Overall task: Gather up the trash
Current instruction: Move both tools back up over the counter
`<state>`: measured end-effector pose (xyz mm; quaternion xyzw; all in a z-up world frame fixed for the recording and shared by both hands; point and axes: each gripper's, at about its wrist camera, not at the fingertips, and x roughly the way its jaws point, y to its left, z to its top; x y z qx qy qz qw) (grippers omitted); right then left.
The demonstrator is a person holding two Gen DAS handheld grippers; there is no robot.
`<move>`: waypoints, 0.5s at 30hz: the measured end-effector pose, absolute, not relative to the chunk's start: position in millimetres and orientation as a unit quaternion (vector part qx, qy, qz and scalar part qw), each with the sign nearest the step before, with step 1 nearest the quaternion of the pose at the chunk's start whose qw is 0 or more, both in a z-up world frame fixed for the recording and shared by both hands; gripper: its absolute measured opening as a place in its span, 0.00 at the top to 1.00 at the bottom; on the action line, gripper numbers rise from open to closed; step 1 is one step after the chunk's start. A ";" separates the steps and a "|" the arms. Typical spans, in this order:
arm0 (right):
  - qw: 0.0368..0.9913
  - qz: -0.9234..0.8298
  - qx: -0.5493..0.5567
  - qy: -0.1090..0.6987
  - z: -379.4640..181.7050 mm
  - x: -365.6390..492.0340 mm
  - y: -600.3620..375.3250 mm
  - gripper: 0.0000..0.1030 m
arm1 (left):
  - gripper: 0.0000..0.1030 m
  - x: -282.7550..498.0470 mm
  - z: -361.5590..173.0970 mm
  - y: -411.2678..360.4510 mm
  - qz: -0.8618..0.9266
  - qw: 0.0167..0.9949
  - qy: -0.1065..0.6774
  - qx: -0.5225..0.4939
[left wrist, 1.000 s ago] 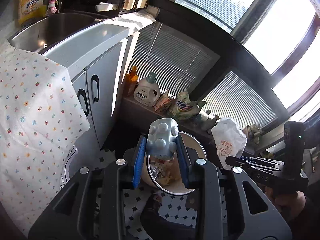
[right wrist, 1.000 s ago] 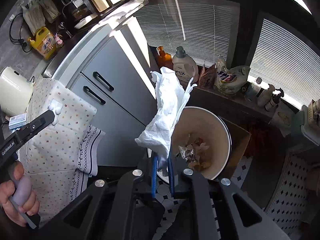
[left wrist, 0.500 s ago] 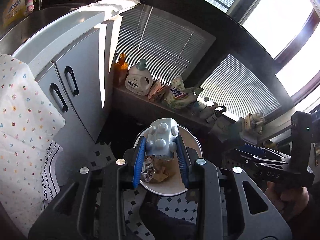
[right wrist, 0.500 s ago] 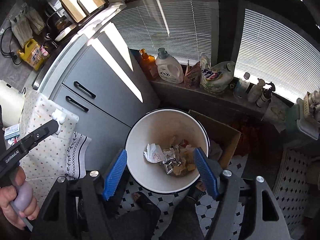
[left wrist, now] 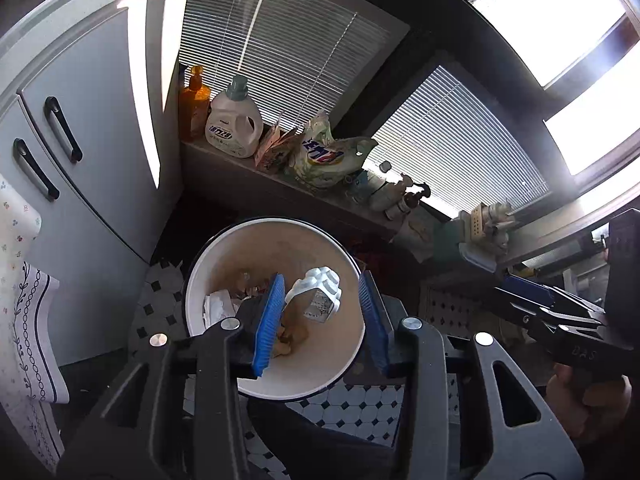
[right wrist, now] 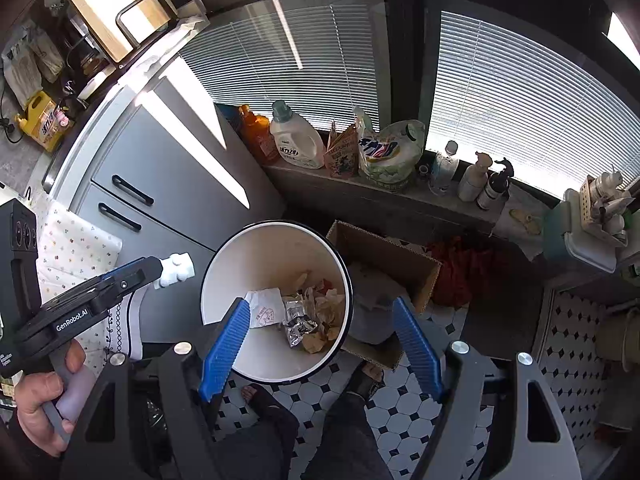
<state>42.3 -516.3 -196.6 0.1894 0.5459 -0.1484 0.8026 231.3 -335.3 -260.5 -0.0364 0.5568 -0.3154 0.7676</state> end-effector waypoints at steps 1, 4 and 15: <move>0.803 -0.148 0.190 0.546 -197.1 42.0 -518.6 0.29 | 0.44 231.0 -258.4 -337.5 -0.314 0.771 0.553 -0.037; 0.803 -0.144 0.190 0.546 -198.2 42.7 -520.7 0.29 | 0.37 231.3 -251.5 -337.4 -0.313 0.778 0.544 -0.038; 0.824 -0.089 0.170 0.533 -186.4 84.7 -472.1 0.18 | 0.16 238.3 -223.2 -261.2 -0.230 0.824 0.514 -0.056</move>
